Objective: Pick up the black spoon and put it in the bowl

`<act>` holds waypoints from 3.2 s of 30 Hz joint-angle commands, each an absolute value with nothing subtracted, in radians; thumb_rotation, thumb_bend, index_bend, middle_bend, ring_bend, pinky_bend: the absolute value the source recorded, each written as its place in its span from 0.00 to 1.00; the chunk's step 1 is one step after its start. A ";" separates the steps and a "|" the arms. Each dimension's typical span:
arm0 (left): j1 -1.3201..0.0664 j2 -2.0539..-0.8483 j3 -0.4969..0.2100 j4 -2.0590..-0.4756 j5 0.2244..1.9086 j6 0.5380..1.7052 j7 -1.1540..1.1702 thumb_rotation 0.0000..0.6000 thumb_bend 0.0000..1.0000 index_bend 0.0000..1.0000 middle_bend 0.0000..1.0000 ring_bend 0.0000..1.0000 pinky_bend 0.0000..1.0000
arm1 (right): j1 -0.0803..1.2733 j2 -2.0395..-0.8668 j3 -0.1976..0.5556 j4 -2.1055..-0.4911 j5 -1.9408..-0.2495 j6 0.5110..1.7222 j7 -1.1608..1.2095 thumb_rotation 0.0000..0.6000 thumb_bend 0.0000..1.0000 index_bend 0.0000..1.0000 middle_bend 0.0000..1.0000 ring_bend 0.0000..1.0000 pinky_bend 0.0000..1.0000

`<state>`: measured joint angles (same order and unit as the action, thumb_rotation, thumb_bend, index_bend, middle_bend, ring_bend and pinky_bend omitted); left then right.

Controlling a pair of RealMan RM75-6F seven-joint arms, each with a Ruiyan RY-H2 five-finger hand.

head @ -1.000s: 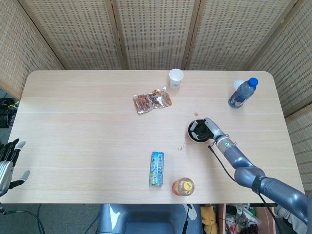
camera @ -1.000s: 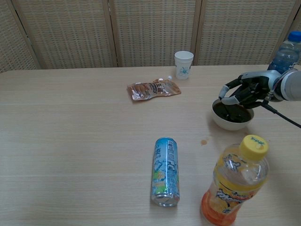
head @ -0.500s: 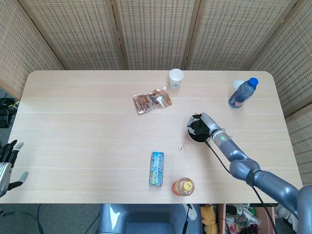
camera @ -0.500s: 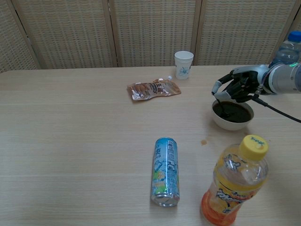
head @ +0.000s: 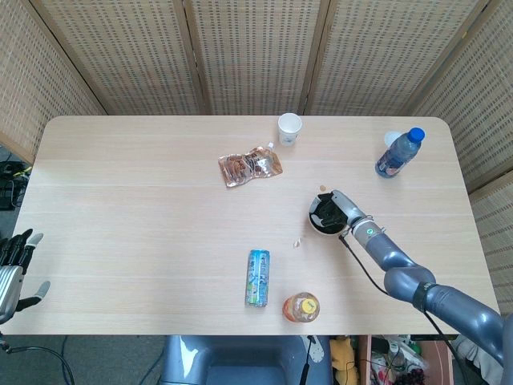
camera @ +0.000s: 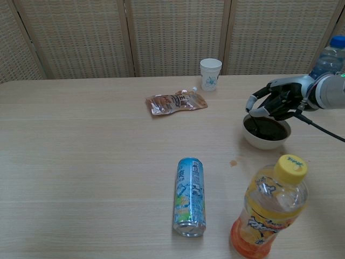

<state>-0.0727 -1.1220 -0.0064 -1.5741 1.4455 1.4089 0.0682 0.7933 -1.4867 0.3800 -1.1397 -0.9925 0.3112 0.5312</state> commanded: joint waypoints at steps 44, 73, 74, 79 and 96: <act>-0.072 -1.111 -0.007 -1.614 1.421 1.404 0.114 1.00 0.32 0.00 0.00 0.00 0.00 | 0.843 -1.558 0.437 -0.963 -1.079 0.203 0.589 1.00 0.88 0.72 0.99 1.00 1.00; -0.080 -1.116 -0.010 -1.612 1.421 1.397 0.117 1.00 0.32 0.00 0.00 0.00 0.00 | 0.845 -1.540 0.436 -0.955 -1.083 0.190 0.587 1.00 0.88 0.72 0.99 1.00 1.00; -0.079 -1.115 -0.009 -1.613 1.420 1.397 0.118 1.00 0.32 0.00 0.00 0.00 0.00 | 0.849 -1.545 0.438 -0.949 -1.083 0.189 0.586 1.00 0.88 0.72 0.99 1.00 1.00; -0.075 -1.115 -0.007 -1.612 1.419 1.400 0.115 1.00 0.32 0.00 0.00 0.00 0.00 | 0.852 -1.552 0.443 -0.966 -1.091 0.185 0.586 1.00 0.88 0.72 0.99 1.00 1.00; -0.073 -1.122 -0.003 -1.597 1.439 1.409 0.088 1.00 0.32 0.00 0.00 0.00 0.00 | 0.755 -1.482 0.380 -1.173 -1.150 0.321 0.523 1.00 0.47 0.64 0.99 1.00 1.00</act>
